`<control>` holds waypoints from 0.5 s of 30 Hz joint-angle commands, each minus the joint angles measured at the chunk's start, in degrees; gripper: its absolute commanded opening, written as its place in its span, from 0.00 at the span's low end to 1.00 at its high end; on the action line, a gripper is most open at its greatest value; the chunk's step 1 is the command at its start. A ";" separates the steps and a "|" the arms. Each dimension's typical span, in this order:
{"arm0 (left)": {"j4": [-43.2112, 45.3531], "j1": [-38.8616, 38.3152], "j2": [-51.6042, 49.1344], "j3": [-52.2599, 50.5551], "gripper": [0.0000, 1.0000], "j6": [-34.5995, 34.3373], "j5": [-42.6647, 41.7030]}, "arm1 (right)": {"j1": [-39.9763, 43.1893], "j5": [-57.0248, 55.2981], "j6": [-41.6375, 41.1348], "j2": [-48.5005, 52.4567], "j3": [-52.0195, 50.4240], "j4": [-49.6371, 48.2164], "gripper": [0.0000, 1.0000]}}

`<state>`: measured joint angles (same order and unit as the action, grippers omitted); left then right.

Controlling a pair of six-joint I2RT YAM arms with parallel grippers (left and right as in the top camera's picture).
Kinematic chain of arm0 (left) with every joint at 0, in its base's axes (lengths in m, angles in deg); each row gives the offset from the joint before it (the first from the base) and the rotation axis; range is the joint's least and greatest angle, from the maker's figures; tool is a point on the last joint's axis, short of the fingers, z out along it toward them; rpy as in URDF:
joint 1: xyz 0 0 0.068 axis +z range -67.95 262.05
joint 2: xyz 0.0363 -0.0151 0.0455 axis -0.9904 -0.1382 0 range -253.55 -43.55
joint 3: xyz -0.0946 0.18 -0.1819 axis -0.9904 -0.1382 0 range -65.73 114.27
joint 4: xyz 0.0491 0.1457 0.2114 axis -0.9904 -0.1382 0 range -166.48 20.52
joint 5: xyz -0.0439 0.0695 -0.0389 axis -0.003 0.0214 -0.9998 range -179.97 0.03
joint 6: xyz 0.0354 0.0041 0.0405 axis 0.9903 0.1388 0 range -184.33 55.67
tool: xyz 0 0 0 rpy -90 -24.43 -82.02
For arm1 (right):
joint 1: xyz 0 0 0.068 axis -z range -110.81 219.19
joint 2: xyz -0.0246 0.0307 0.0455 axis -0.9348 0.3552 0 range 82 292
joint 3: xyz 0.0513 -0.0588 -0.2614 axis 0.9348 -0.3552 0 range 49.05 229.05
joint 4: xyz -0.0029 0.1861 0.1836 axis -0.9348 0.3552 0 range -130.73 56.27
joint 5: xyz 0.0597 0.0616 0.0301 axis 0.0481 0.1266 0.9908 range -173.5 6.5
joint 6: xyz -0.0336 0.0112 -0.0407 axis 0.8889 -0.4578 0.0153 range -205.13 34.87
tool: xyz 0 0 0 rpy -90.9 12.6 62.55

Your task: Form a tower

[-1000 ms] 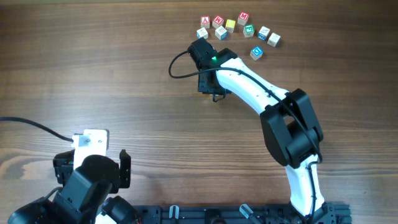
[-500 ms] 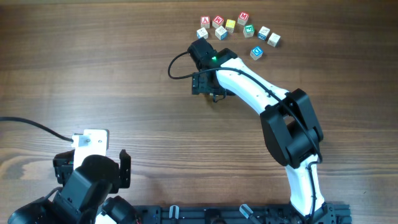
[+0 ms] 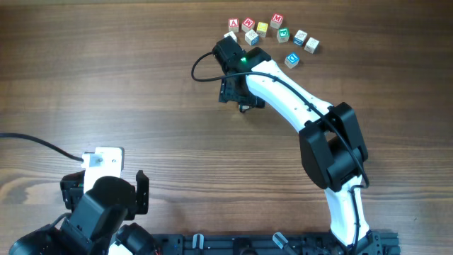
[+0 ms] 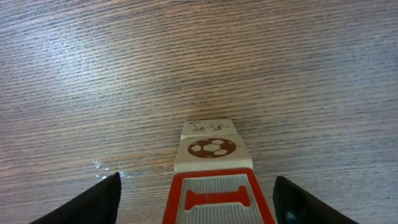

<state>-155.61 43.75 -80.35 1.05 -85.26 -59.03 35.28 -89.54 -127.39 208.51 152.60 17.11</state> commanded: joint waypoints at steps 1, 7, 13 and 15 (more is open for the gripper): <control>0.13 -0.04 0.22 -0.13 1.00 -0.76 -0.07 | 0.22 -0.59 -1.42 -1.92 1.18 0.13 0.69; 0.13 -0.04 0.22 -0.13 1.00 -0.74 -0.07 | 0.22 -0.59 -1.46 -1.92 1.18 0.20 0.50; 0.13 -0.04 0.22 -0.13 1.00 -0.76 -0.07 | 0.24 -1.29 -1.66 -1.92 1.18 0.72 0.44; 0.13 -0.04 0.22 -0.15 1.00 -0.76 -0.07 | 0.24 -1.66 -1.86 -1.92 1.18 0.98 0.41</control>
<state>-155.61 43.75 -80.35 1.05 -85.26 -59.03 35.28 -89.63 -128.64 208.51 152.62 17.77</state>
